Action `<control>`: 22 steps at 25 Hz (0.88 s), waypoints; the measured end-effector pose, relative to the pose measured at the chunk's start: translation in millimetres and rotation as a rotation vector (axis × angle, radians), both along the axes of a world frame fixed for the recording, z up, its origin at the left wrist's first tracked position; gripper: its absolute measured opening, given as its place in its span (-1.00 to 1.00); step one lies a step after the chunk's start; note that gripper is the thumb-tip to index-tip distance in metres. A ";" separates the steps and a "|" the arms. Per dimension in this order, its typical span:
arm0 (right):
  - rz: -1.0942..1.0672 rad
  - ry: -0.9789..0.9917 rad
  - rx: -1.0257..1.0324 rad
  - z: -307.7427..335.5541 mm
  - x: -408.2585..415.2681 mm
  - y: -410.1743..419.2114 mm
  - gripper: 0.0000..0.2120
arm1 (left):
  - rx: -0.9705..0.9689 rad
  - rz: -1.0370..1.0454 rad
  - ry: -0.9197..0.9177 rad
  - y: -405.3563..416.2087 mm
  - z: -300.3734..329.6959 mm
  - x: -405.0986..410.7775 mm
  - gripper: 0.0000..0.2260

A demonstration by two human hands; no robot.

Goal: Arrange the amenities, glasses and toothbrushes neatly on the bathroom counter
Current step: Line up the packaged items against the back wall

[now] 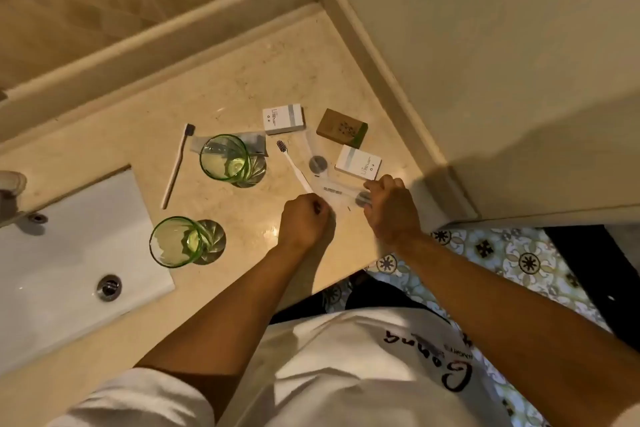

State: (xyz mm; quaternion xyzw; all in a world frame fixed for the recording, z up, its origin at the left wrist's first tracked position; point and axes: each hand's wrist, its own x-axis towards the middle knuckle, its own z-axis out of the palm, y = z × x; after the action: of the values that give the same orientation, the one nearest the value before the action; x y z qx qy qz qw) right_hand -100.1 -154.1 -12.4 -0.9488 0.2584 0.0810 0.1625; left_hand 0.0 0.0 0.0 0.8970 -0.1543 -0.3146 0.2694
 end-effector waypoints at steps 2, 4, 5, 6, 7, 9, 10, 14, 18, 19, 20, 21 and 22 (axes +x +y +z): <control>0.016 -0.043 0.048 0.3 1.3 -10.9 -0.71 | 0.010 0.009 -0.004 -8.9 6.1 -2.0 -0.75; -0.008 -0.021 0.107 0.9 2.7 -14.9 -0.73 | 0.016 0.051 0.028 -17.8 11.6 -7.9 -0.71; -0.058 -0.015 0.191 -0.8 5.3 -17.0 -0.75 | 0.003 0.090 0.071 -22.8 10.3 -11.3 -0.69; -0.138 -0.017 0.316 -0.8 6.3 -17.3 -0.76 | 0.008 0.134 0.124 -27.3 10.7 -15.5 -0.68; -0.218 -0.042 0.467 -1.7 6.4 -17.9 -0.78 | 0.009 0.184 0.173 -32.0 10.7 -17.0 -0.68; -0.305 -0.106 0.709 -1.0 4.2 -17.6 -0.88 | -0.003 0.291 0.267 -37.0 10.1 -16.6 -0.68; -0.301 -0.145 0.771 1.9 2.4 -16.3 -0.92 | -0.039 0.346 0.315 -38.2 11.3 -16.8 -0.69; -0.293 -0.216 0.899 16.0 6.0 -19.2 -0.84 | -0.232 0.563 0.428 -39.1 21.6 -11.3 -0.75; -0.242 -0.246 0.930 35.8 32.9 -26.9 -0.77 | -0.397 0.633 0.503 -43.7 35.9 23.0 -0.89; -0.287 -0.238 0.981 40.0 42.7 -30.7 -0.80 | -0.418 0.639 0.504 -46.0 38.1 33.1 -0.91; -0.360 -0.219 1.064 44.0 53.0 -35.1 -0.83 | -0.436 0.648 0.500 -49.2 40.2 43.4 -0.92; -0.412 -0.191 1.129 48.0 64.7 -40.1 -0.85 | -0.454 0.655 0.492 -53.7 42.4 55.4 -0.93; -0.428 -0.174 1.157 51.2 74.9 -46.0 -0.86 | -0.468 0.660 0.485 -59.4 44.4 67.8 -0.95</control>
State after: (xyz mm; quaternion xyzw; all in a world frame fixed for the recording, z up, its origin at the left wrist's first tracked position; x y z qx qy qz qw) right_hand -25.2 -200.1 38.8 -0.6375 0.3427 0.0958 0.6833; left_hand 67.8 -59.4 44.4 0.7139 0.1394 -0.3695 0.5782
